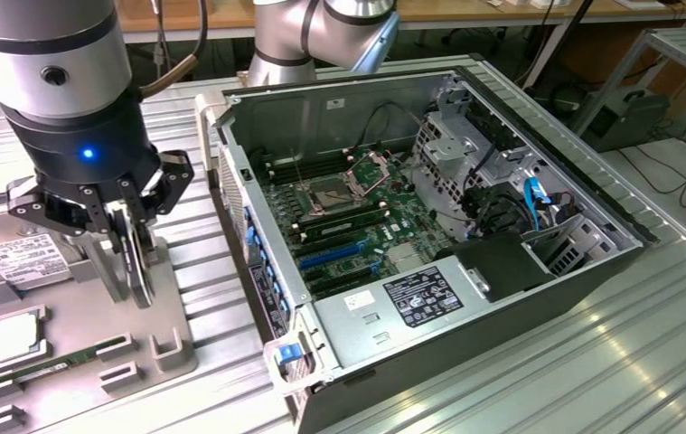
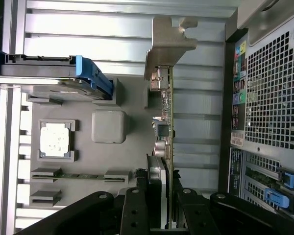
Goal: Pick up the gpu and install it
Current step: 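Pick up the gpu and move the gpu toward the slot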
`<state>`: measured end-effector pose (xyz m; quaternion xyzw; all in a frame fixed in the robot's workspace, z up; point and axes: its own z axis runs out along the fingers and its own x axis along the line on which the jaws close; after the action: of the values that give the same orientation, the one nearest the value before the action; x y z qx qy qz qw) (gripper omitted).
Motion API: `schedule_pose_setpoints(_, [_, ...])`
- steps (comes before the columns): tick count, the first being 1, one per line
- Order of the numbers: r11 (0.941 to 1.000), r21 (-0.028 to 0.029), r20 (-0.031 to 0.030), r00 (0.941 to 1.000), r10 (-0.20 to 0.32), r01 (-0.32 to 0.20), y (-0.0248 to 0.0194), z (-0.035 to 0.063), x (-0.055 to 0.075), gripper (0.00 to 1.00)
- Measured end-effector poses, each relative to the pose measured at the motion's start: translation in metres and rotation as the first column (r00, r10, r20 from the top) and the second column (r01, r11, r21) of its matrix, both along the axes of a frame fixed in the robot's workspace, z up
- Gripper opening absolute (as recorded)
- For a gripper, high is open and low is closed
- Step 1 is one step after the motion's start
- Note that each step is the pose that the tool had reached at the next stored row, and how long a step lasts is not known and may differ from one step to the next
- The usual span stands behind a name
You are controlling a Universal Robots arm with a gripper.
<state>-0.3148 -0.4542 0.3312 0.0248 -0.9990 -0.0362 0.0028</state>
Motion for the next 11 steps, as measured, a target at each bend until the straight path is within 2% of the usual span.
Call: schedule_pose_setpoints(11, [1.0, 0.0077, -0.0001, 1.0, 0.005, -0.005, 0.0, 0.0093, 0.0, 0.28])
